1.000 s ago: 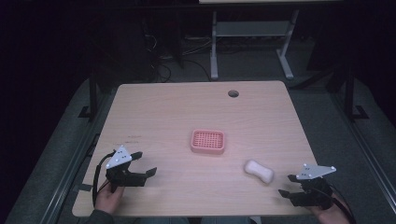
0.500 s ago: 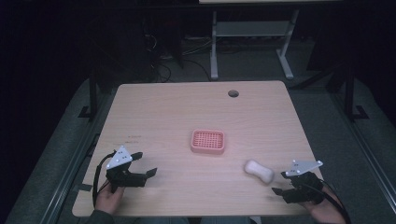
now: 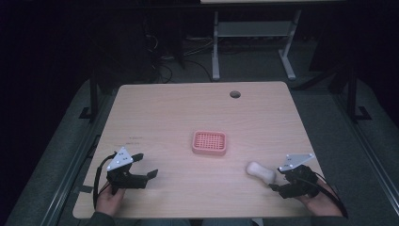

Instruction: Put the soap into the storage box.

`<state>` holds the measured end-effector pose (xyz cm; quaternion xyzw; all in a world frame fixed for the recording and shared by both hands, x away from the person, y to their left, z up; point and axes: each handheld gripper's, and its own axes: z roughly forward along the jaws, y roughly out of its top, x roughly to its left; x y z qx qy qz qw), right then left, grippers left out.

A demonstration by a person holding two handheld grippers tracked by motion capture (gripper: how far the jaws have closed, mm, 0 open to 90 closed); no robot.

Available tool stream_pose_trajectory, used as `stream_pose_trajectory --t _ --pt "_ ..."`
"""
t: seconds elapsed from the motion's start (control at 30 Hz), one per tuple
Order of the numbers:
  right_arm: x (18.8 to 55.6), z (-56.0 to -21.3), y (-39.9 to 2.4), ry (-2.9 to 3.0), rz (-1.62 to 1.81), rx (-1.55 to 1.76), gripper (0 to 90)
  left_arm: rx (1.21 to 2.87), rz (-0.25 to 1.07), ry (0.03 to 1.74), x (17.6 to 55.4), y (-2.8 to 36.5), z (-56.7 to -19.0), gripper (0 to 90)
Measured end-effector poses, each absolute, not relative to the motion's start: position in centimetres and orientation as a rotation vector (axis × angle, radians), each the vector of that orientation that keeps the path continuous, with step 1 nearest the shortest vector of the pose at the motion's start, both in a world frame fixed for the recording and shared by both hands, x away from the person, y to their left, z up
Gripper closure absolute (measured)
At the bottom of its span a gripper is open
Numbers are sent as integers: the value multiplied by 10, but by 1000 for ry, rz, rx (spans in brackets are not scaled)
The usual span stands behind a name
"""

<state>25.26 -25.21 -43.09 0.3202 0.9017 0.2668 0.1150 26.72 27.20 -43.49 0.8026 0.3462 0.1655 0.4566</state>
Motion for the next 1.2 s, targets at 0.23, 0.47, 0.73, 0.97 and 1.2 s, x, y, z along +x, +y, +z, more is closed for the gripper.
stream_pose_trajectory --t 0.23,0.47,0.73,0.97,1.2 --pt "259 -430 -245 2654 755 924 321 1979 407 851 267 272 -435 145" --pt "268 -428 -233 2667 720 892 326 1981 407 848 268 271 -435 145" --pt "280 -434 -219 2709 684 877 334 1989 410 843 267 271 -435 145" --pt "289 -439 -212 2736 653 873 357 1985 408 843 268 272 -435 144" --pt "296 -442 -210 2758 628 867 406 1990 404 841 268 271 -435 145"
